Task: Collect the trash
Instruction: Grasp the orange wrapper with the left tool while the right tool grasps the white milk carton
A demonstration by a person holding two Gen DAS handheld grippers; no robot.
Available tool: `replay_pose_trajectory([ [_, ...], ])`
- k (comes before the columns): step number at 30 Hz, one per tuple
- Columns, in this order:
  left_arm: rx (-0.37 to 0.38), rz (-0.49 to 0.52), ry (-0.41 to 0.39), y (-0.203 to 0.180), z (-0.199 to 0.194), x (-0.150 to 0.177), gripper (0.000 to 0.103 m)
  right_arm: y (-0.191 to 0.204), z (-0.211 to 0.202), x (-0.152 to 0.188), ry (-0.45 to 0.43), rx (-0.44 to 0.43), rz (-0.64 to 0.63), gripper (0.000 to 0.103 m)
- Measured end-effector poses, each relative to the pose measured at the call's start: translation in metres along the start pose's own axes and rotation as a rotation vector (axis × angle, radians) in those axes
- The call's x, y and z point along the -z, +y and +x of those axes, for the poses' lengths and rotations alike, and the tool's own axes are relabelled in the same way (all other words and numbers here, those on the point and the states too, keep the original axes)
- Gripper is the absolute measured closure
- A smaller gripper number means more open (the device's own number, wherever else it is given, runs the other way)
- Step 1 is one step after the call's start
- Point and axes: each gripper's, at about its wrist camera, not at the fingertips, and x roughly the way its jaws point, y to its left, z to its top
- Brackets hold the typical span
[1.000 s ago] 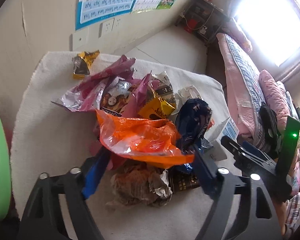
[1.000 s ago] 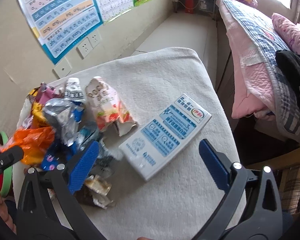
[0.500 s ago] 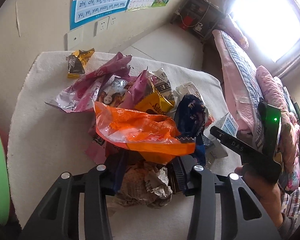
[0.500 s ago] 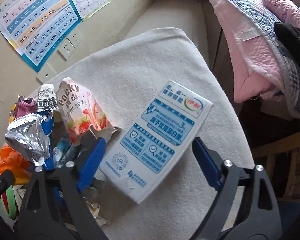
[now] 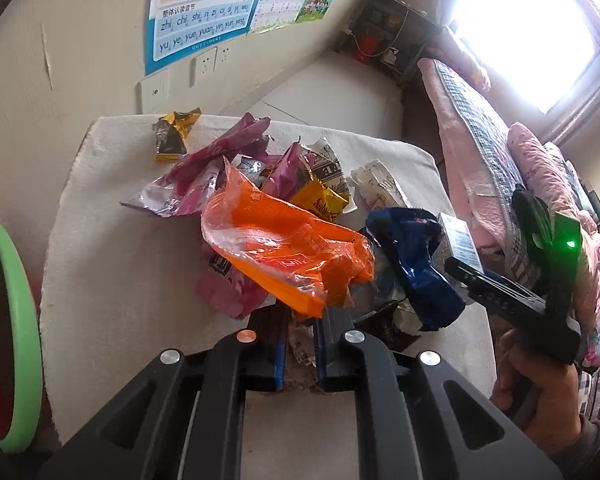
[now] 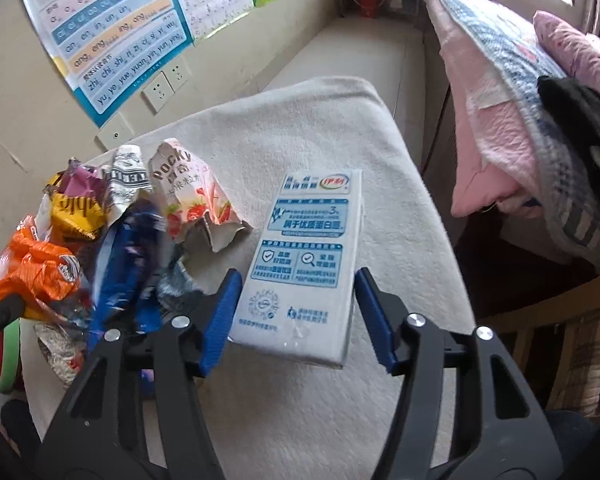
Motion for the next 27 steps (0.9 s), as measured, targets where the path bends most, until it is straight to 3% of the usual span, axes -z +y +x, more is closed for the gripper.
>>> replay_pose_trajectory([
  [10, 0.007, -0.009, -0.091, 0.003, -0.041, 0.001, 0.095, 0.014, -0.054, -0.003, -0.112, -0.019, -0.056, 0.048],
  [27, 0.009, -0.009, -0.143, 0.012, -0.077, 0.012, 0.095, 0.045, -0.09, 0.002, -0.157, -0.059, -0.112, 0.048],
])
